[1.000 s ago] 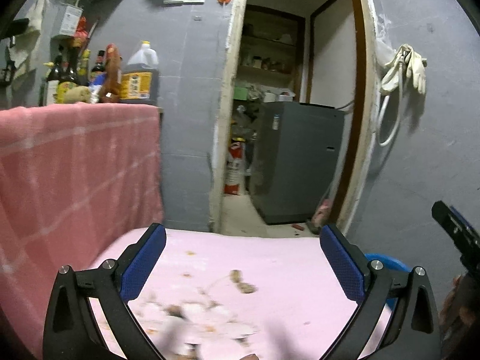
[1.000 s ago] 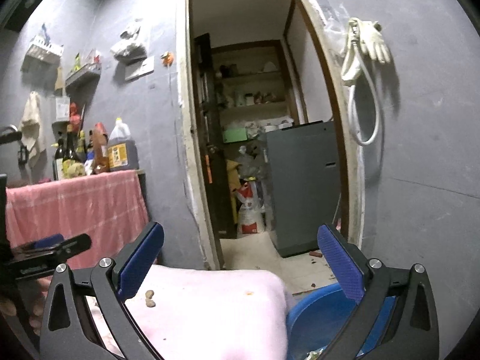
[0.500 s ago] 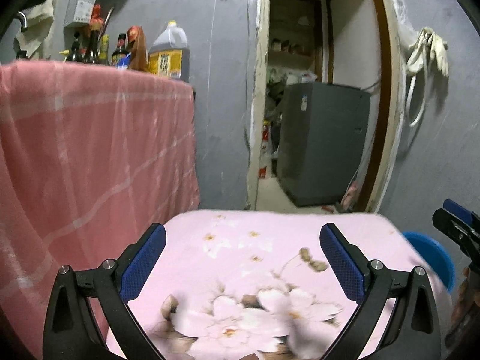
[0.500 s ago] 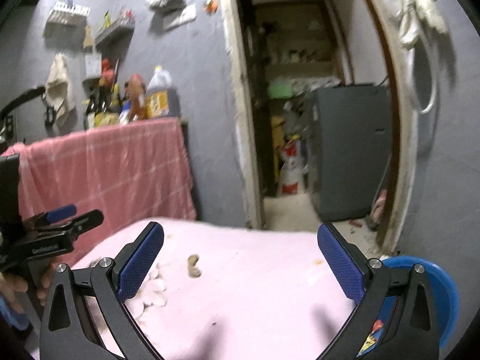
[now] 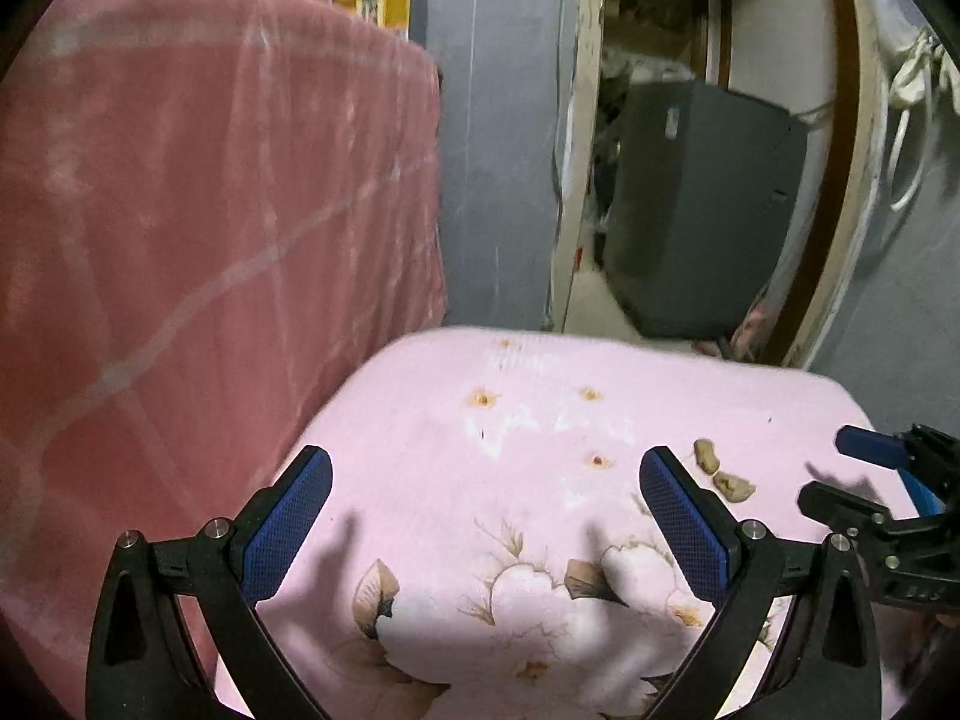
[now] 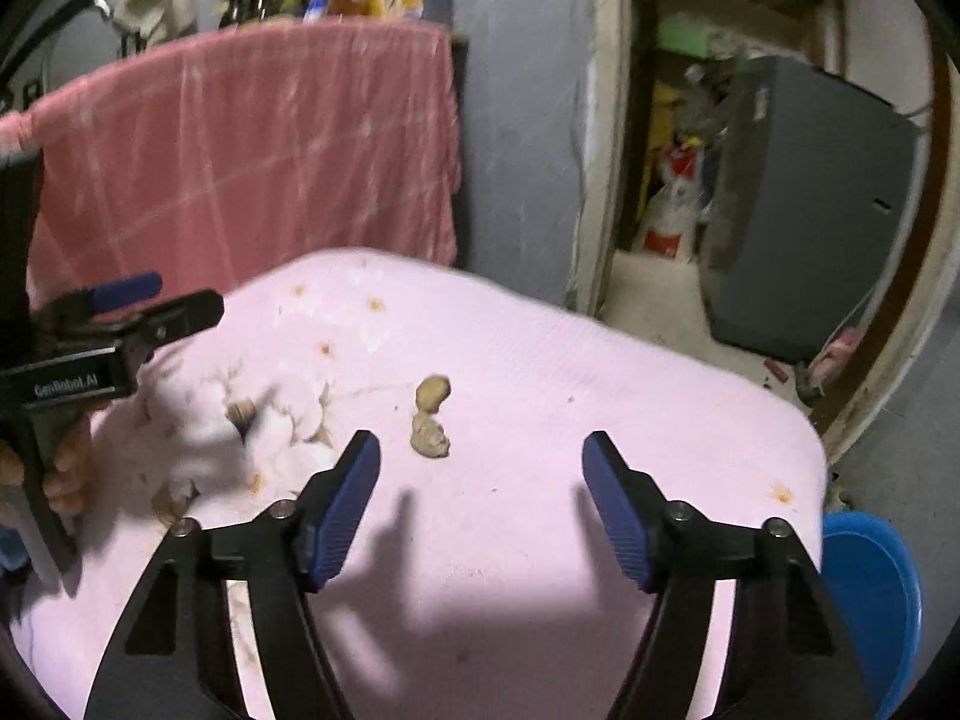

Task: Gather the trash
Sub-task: 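Grasp a peanut shell with the left tool while the right tool grasps another shell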

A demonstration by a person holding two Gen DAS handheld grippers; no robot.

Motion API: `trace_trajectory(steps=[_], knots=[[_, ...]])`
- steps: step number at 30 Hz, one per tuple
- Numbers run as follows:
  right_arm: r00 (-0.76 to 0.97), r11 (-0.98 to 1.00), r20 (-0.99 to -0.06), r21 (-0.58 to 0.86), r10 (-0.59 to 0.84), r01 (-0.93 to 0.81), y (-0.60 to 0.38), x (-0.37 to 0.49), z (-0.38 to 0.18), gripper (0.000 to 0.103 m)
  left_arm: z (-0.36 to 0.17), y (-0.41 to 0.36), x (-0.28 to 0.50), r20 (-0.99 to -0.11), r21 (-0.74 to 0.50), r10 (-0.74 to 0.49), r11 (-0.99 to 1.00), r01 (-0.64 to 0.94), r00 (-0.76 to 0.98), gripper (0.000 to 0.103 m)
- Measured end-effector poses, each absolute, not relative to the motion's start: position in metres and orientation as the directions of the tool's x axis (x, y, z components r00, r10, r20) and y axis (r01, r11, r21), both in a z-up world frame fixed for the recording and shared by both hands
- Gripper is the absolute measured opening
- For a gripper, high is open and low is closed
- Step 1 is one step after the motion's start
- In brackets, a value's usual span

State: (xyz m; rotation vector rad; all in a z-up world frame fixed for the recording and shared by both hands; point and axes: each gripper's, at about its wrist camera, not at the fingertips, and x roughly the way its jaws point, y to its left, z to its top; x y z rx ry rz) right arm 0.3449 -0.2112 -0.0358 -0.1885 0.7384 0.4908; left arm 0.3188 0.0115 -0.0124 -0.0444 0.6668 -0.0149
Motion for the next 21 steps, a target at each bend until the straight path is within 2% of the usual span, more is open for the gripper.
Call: trace_trajectory(steps=[4, 7, 13, 15, 16, 21], knots=[[0.559, 0.847, -0.736, 0.037, 0.383, -0.531, -0.204, 0.358, -0.047, 0.062, -0.018, 0.012, 0.327, -0.642, -0.036, -0.017, 0.999, -0.007, 0.767, 0.1], [0.531, 0.833, -0.761, 0.023, 0.374, -0.553, -0.195, 0.364, -0.052, 0.053, -0.021, 0.01, 0.332, -0.66, -0.025, -0.013, 1.0, -0.005, 0.751, 0.1], [0.501, 0.809, -0.785, 0.001, 0.365, -0.588, -0.181, 0.371, -0.06, 0.033, -0.025, 0.009, 0.34, -0.688, -0.041, -0.031, 0.999, 0.004, 0.725, 0.1], [0.489, 0.797, -0.789, 0.001, 0.372, -0.604, -0.18, 0.371, -0.062, 0.02, -0.026, 0.008, 0.345, -0.703, -0.053, -0.041, 0.999, 0.004, 0.71, 0.1], [0.487, 0.792, -0.789, 0.0, 0.376, -0.611, -0.179, 0.37, -0.062, 0.017, -0.026, 0.008, 0.346, -0.708, -0.059, -0.044, 0.998, 0.004, 0.705, 0.1], [0.504, 0.783, -0.78, -0.031, 0.369, -0.621, -0.191, 0.357, -0.057, 0.016, -0.026, -0.002, 0.349, -0.716, -0.06, -0.072, 0.997, 0.041, 0.694, 0.1]])
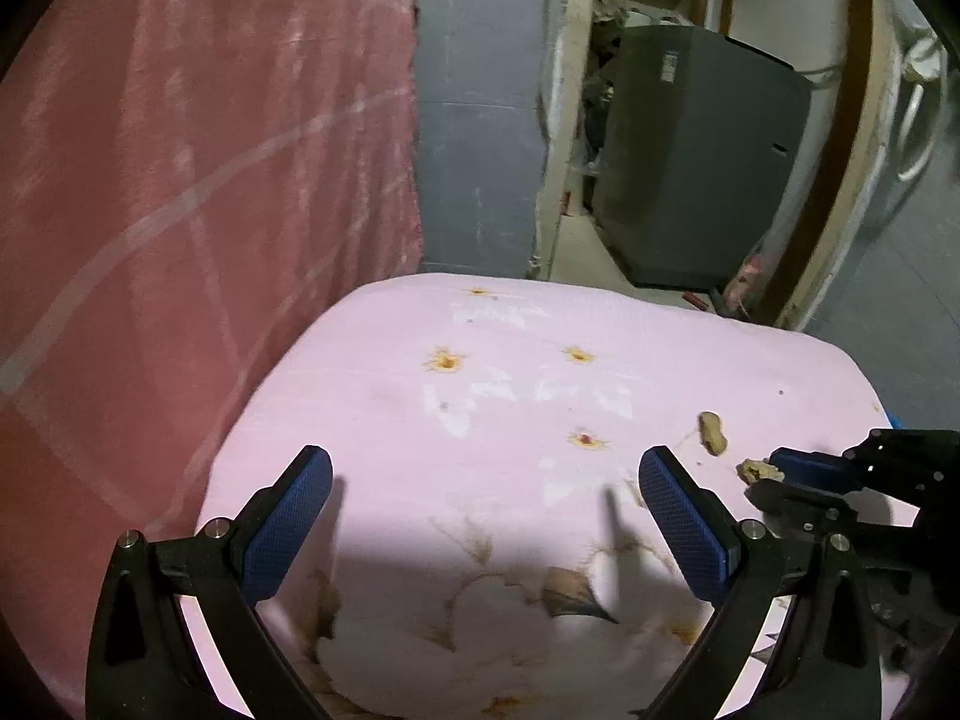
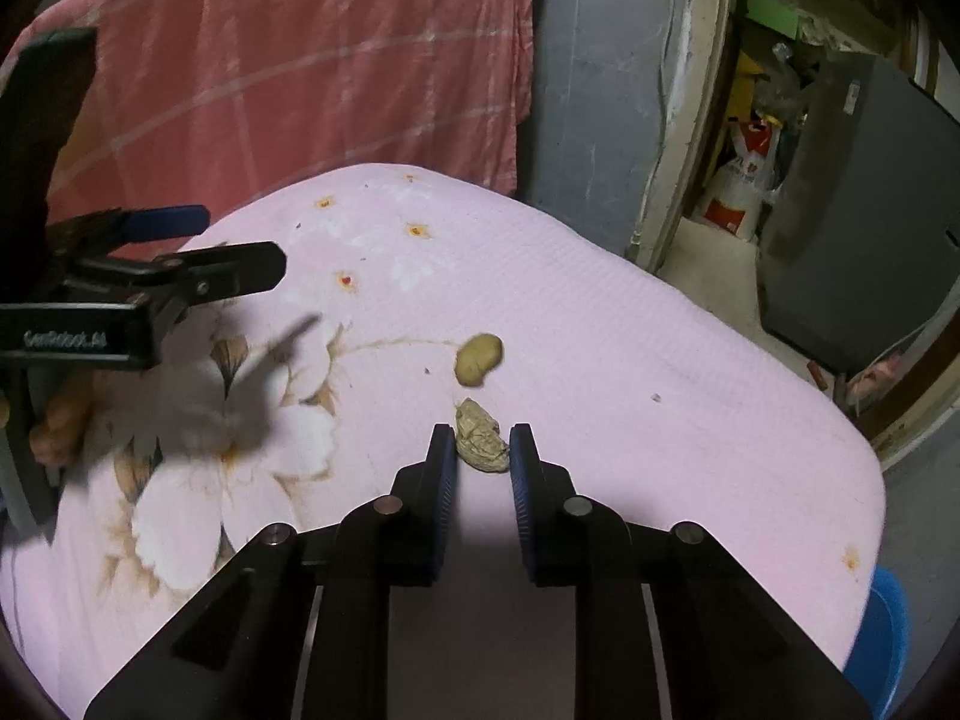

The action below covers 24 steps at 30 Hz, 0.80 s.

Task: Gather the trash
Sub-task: 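Grasp a peanut shell with the left tool while the right tool grasps another shell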

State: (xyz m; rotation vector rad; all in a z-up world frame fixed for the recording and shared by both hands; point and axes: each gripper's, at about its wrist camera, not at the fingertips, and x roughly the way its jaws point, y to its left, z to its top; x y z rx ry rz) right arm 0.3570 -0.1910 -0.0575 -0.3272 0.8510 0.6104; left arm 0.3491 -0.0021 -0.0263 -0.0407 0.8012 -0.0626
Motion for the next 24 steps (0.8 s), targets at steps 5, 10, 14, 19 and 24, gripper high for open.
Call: trace_trajectory(steps=[5, 10, 14, 19, 24], knots=[[0.542, 0.802, -0.764, -0.054, 0.351, -0.595, -0.211, 0.346, -0.049, 0.016, -0.03, -0.024, 0.354, -0.727, -0.051, -0.118, 0.992, 0.118, 0.677, 0.1], [0.561, 0.82, -0.753, -0.052, 0.343, -0.57, -0.235, 0.338, -0.046, 0.016, -0.038, -0.048, 0.361, -0.757, -0.055, -0.178, 0.976, 0.21, 0.628, 0.1], [0.582, 0.829, -0.736, -0.053, 0.344, -0.557, -0.248, 0.333, -0.042, 0.016, -0.039, -0.067, 0.365, -0.764, -0.031, -0.189, 0.966, 0.258, 0.616, 0.098], [0.583, 0.845, -0.741, -0.04, 0.333, -0.533, -0.262, 0.328, -0.05, 0.016, -0.045, -0.083, 0.377, -0.783, -0.079, -0.236, 0.955, 0.285, 0.575, 0.081], [0.591, 0.86, -0.722, 0.011, 0.359, -0.51, -0.278, 0.323, -0.05, 0.016, -0.049, -0.097, 0.384, -0.804, -0.079, -0.239, 0.95, 0.302, 0.544, 0.049]])
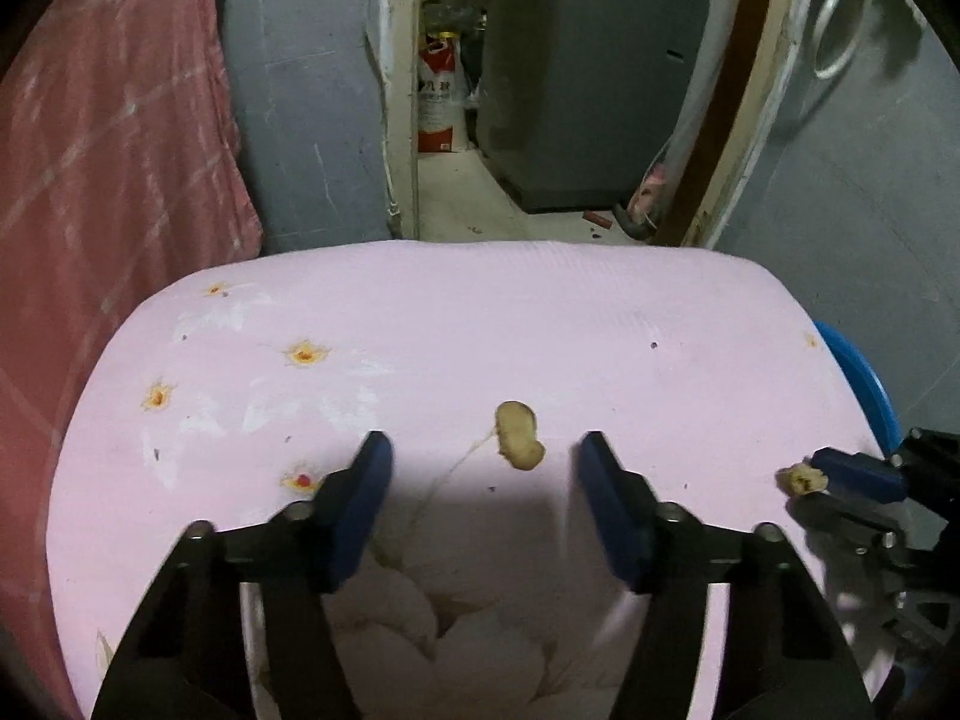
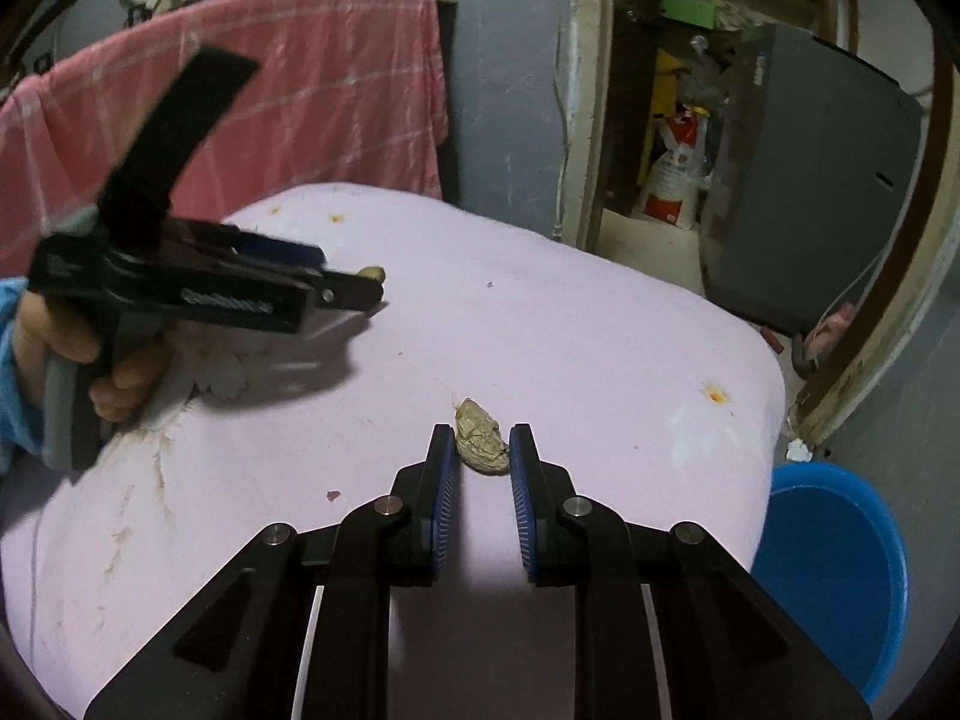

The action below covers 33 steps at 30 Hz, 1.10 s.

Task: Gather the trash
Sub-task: 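Grasp a peanut shell with the left tool while the right tool grasps another shell, then carry both peanut shells to the blue basin and open both tools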

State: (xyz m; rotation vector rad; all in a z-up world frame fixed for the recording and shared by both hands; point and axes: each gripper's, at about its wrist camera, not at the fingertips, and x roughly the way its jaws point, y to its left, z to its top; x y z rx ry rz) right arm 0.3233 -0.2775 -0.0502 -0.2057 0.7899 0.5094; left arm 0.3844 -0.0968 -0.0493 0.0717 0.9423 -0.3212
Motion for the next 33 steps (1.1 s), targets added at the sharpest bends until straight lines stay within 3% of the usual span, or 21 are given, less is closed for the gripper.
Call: trace_trajectory(steps=[1, 3, 7, 15, 25, 33], knots=[[0.592, 0.862, -0.72, 0.016, 0.362, -0.507, -0.279, 0.323, -0.05, 0.016, -0.048, -0.1, 0.385, -0.803, -0.075, -0.245, 0.946, 0.315, 0.543, 0.044], [0.592, 0.863, -0.716, 0.031, 0.371, -0.504, -0.281, 0.321, -0.051, 0.016, -0.05, -0.107, 0.383, -0.808, -0.058, -0.242, 0.94, 0.336, 0.538, 0.026], [0.611, 0.869, -0.698, 0.035, 0.375, -0.493, -0.286, 0.314, -0.049, 0.016, -0.051, -0.11, 0.381, -0.808, -0.044, -0.246, 0.932, 0.361, 0.536, 0.007], [0.651, 0.886, -0.657, 0.057, 0.38, -0.459, -0.293, 0.3, -0.044, 0.016, -0.038, -0.112, 0.357, -0.753, -0.066, -0.292, 0.925, 0.374, 0.59, 0.007], [0.827, 0.928, -0.442, 0.037, 0.348, -0.371, -0.313, 0.257, 0.006, 0.016, 0.014, -0.114, 0.3, -0.52, -0.183, -0.41, 0.91, 0.371, 0.75, 0.007], [0.928, 0.963, -0.258, 0.048, 0.269, -0.265, -0.34, 0.221, 0.047, 0.016, 0.051, -0.135, 0.265, -0.341, -0.161, -0.457, 0.89, 0.428, 0.822, 0.007]])
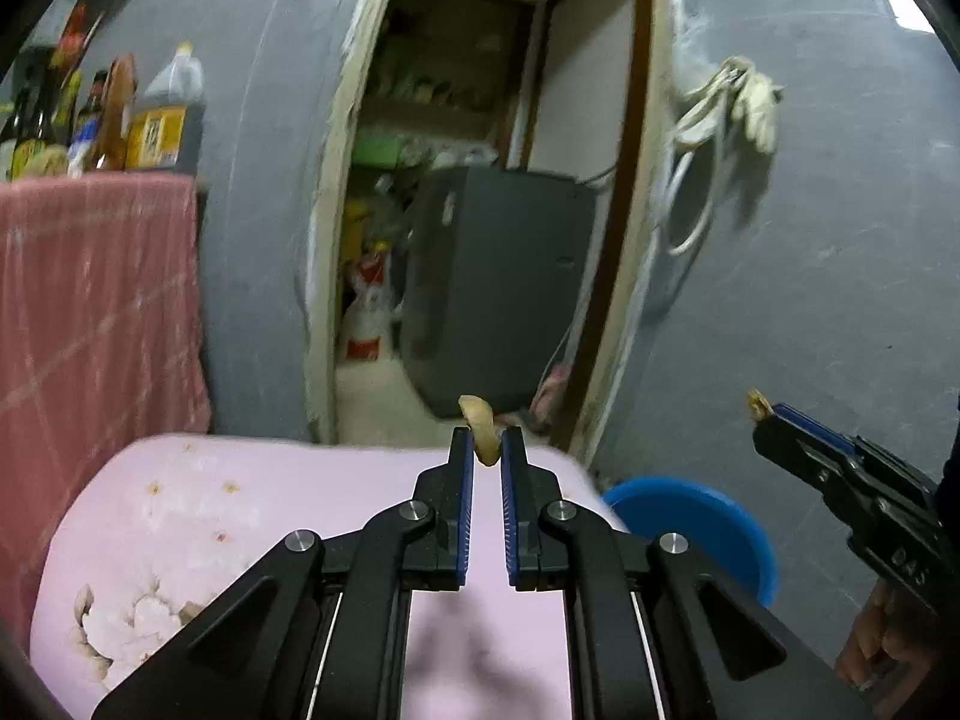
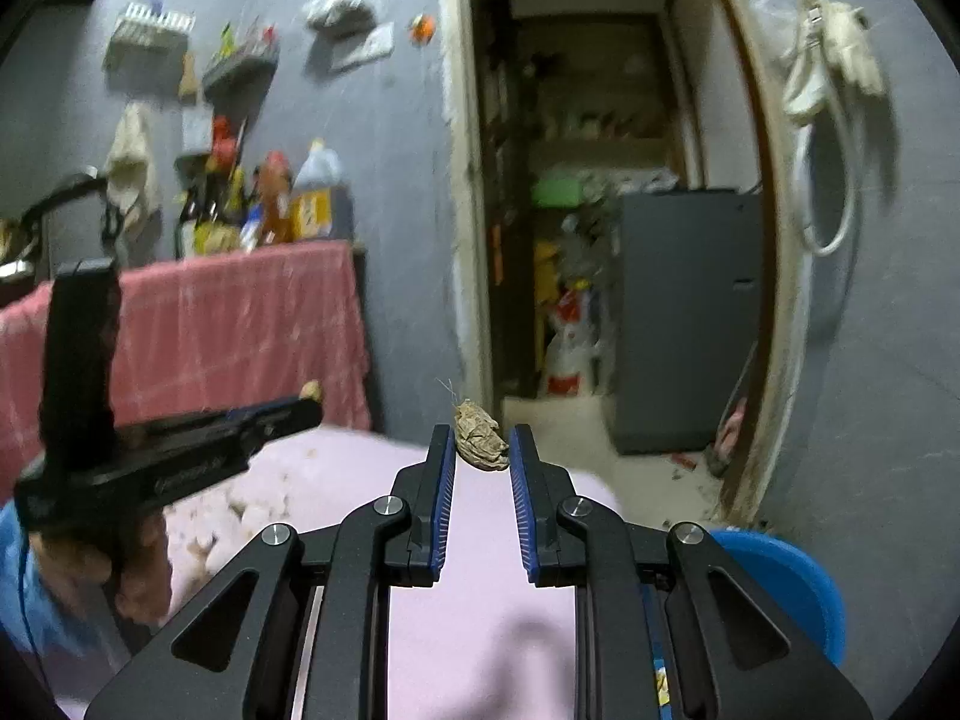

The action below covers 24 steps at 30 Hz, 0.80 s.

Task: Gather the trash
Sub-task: 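Carry both peanut shells to the blue basin and open both tools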

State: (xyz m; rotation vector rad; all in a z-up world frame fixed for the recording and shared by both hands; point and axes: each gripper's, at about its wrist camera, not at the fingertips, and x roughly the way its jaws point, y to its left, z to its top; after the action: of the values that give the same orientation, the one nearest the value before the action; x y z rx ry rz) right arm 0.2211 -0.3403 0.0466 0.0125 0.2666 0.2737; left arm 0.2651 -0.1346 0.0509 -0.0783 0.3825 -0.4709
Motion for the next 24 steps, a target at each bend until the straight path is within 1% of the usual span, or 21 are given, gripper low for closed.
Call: trace_trajectory(steps=[4, 9, 12, 15, 18, 24], knots=[[0.954, 0.974, -0.198, 0.077, 0.224, -0.213, -0.359, 0.206, 0.058, 0.016, 0.067, -0.153, 0.248, -0.276, -0.127, -0.478, 0.878, 0.462, 0.834, 0.007], [0.978, 0.985, -0.145, 0.106, 0.149, -0.134, -0.384, 0.191, 0.063, 0.016, 0.074, -0.181, 0.234, -0.244, -0.086, -0.508, 0.86, 0.503, 0.826, 0.007], [0.985, 0.989, -0.135, 0.122, 0.104, -0.088, -0.399, 0.187, 0.061, 0.016, 0.076, -0.201, 0.231, -0.238, -0.064, -0.53, 0.845, 0.532, 0.814, 0.007], [0.987, 0.99, -0.142, 0.13, 0.071, -0.052, -0.41, 0.183, 0.056, 0.016, 0.074, -0.221, 0.23, -0.247, -0.063, -0.554, 0.828, 0.557, 0.795, 0.007], [0.985, 0.989, -0.17, 0.146, 0.041, -0.016, -0.424, 0.184, 0.047, 0.016, 0.068, -0.241, 0.227, -0.264, -0.054, -0.568, 0.816, 0.576, 0.78, 0.007], [0.974, 0.978, -0.227, 0.207, 0.013, 0.035, -0.453, 0.19, 0.025, 0.016, 0.046, -0.277, 0.233, -0.327, -0.042, -0.584, 0.794, 0.606, 0.743, 0.007]])
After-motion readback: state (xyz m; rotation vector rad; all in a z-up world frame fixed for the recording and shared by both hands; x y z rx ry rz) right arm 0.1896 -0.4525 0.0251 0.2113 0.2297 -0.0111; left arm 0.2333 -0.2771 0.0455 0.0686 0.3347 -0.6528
